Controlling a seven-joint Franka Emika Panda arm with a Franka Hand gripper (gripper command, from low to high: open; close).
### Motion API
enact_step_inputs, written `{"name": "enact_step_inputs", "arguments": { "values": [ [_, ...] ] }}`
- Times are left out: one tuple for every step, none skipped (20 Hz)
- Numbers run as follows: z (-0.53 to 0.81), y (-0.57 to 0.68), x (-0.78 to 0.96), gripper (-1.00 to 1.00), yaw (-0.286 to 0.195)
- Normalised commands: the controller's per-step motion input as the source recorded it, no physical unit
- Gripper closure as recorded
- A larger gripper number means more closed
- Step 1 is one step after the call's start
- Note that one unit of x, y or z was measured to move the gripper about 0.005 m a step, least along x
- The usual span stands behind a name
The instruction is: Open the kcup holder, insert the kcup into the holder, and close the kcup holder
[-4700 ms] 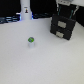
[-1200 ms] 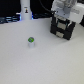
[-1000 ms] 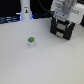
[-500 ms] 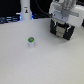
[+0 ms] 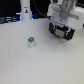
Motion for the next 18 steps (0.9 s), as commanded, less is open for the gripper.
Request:
{"name": "enact_step_inputs", "arguments": {
  "values": [
    [0.22, -0.34, 0.93, 1.00, -0.081],
    [0.22, -0.34, 0.93, 1.00, -0.078],
    [0.23, -0.34, 0.93, 1.00, -0.077],
    [0.24, -0.33, 0.93, 1.00, -0.077],
    [0.24, -0.33, 0.92, 1.00, -0.077],
    [0.25, -0.34, 0.91, 1.00, -0.080],
    [0.25, -0.36, 0.90, 1.00, -0.084],
    [0.25, -0.37, 0.90, 1.00, -0.083],
    [0.25, -0.41, 0.90, 1.00, -0.083],
    [0.24, -0.43, 0.87, 1.00, -0.087],
    [0.24, -0.44, 0.86, 1.00, -0.086],
    [0.24, -0.45, 0.85, 1.00, -0.086],
    [0.23, -0.46, 0.84, 1.00, -0.090],
    [0.22, -0.47, 0.84, 1.00, -0.091],
    [0.22, -0.46, 0.84, 1.00, -0.091],
    [0.23, -0.45, 0.82, 1.00, -0.089],
    [0.22, -0.46, 0.79, 1.00, -0.085],
    [0.21, -0.48, 0.76, 1.00, -0.079]
  ]
}}
